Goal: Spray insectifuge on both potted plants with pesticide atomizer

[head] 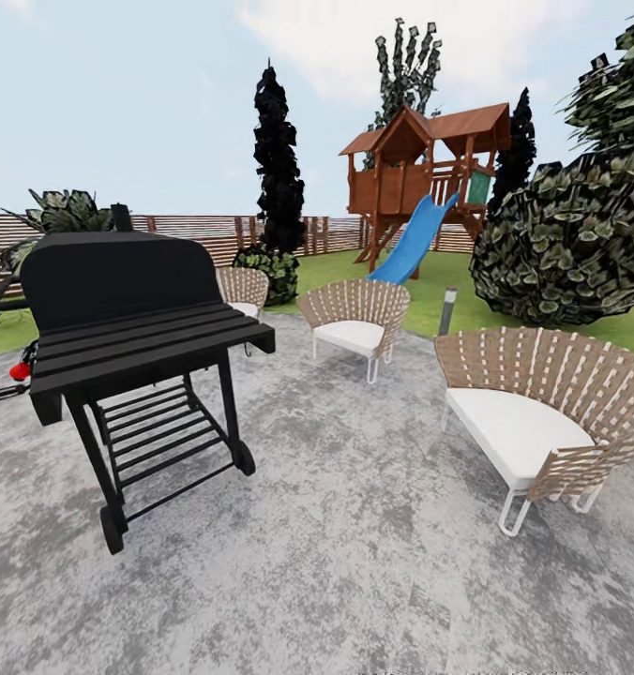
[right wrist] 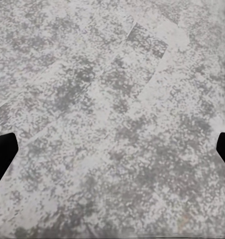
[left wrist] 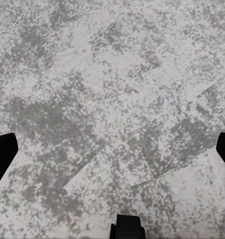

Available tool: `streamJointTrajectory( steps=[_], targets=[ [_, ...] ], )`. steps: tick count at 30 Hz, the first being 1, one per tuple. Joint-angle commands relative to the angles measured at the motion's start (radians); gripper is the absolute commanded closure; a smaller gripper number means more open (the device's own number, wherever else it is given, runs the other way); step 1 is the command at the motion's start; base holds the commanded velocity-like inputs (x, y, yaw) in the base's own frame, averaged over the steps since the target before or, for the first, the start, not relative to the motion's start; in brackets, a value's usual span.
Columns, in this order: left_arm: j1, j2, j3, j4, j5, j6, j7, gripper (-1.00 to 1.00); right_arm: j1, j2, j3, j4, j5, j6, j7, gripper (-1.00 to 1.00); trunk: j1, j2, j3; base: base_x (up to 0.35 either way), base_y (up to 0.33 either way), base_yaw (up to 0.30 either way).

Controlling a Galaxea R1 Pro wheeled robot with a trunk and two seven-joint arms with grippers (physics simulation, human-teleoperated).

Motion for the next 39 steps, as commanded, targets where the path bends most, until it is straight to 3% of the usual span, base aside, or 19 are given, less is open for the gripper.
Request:
streamJointTrajectory(
  steps=[1, 20, 23, 29, 39],
  targets=[
    [0.000, 0.000, 0.009, 0.000, 0.001, -0.003, 0.000, -1.00, -0.001, 0.000, -0.001, 0.001, -0.001, -0.003, 0.000, -1.00, 0.000, -0.001, -0.001, 0.000, 0.000, -0.267],
    [0.003, 0.003, 0.026, 0.001, 0.001, -0.019, 0.000, -1.00, -0.001, -0.001, -0.003, -0.002, -0.002, -0.004, 0.000, -1.00, 0.000, -0.001, -0.001, 0.000, 0.000, -0.267],
    [0.003, 0.004, 0.027, 0.001, 0.003, -0.019, 0.001, -1.00, -0.001, -0.001, -0.019, -0.002, -0.002, -0.004, 0.000, -1.00, 0.000, -0.001, -0.001, 0.000, 0.000, -0.267],
    [0.003, 0.005, 0.027, 0.002, 0.004, -0.022, 0.001, -1.00, -0.001, -0.001, -0.095, -0.001, 0.000, -0.003, 0.001, -1.00, 0.000, -0.001, -0.001, 0.000, 0.000, -0.267],
    [0.004, 0.004, 0.025, 0.002, 0.001, -0.024, -0.001, -1.00, -0.001, 0.000, -0.112, 0.001, 0.001, -0.002, 0.004, -1.00, 0.000, -0.001, -0.001, 0.000, 0.000, -0.267]
  ],
)
